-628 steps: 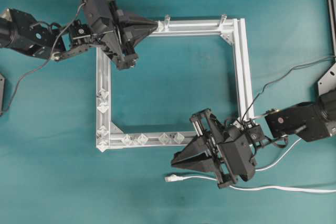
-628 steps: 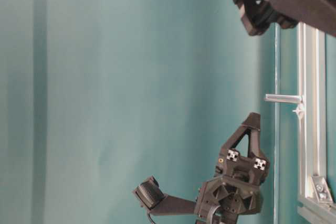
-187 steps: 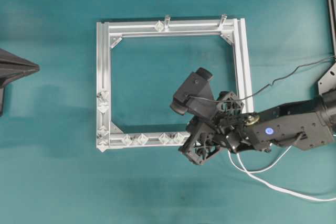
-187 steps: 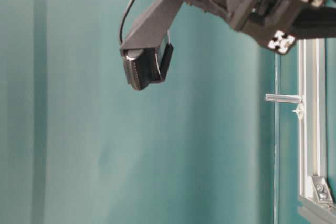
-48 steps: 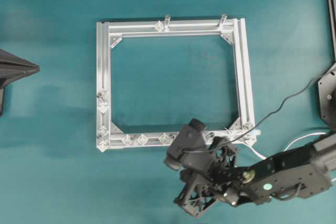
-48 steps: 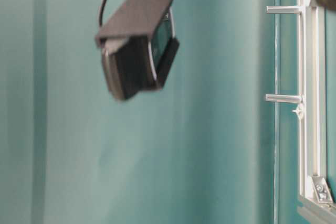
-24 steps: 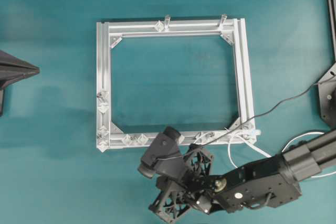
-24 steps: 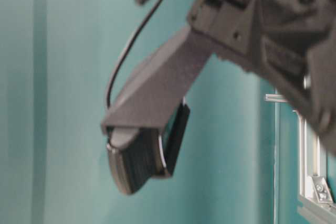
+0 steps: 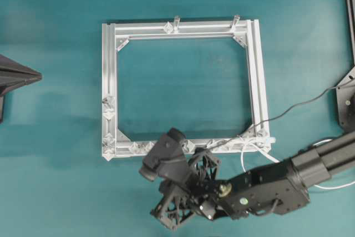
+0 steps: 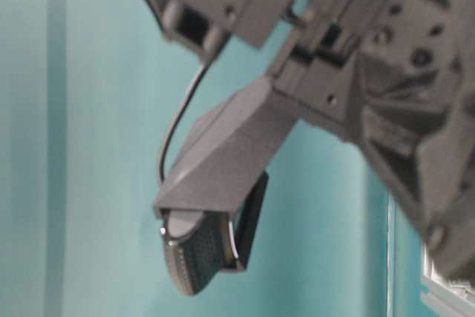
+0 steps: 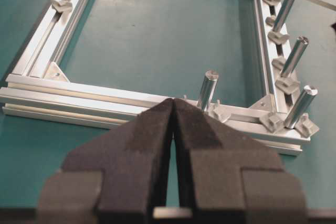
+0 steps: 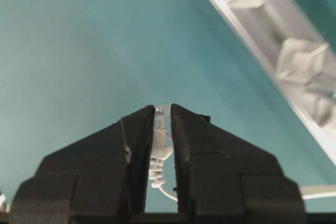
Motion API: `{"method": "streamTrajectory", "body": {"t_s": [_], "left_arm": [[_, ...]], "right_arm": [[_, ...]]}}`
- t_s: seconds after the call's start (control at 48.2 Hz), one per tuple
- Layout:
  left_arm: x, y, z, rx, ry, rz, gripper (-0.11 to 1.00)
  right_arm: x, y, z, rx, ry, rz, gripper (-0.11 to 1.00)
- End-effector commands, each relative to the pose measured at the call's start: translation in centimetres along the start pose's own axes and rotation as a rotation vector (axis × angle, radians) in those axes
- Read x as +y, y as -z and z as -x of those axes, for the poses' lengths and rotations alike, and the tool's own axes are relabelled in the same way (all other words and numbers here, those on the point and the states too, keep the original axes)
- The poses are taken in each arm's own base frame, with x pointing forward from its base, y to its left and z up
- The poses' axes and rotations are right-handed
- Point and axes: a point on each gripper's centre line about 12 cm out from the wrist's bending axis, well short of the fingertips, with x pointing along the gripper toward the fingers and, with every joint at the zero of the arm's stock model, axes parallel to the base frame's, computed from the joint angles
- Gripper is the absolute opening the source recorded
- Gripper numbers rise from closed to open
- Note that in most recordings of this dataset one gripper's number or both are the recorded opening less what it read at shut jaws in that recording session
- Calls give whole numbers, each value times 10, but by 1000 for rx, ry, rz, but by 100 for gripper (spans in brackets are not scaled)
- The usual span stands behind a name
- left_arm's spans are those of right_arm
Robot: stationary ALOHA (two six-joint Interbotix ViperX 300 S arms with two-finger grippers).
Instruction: Move the cable alternately left and right between 8 closely spaced pins so it hooks onto each one.
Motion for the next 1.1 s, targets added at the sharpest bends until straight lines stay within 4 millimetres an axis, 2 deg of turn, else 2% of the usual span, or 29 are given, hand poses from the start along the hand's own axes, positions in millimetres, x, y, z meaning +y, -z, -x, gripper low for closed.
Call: {"method": "streamTrajectory", "body": {"t_s": [0.0,0.601,1.078], "left_arm": [[-1,-7,0,-12,5,5,0],[-1,-5,0,-9,5,7,0],[-1,-5,0,-7,5,5,0]], "right_arm": [[6,-16,11,-25,-25,-21,14],[-16,-57,-1,-77,23,-71,14],[-30,-69,-8,-89,54,-87,14]]}}
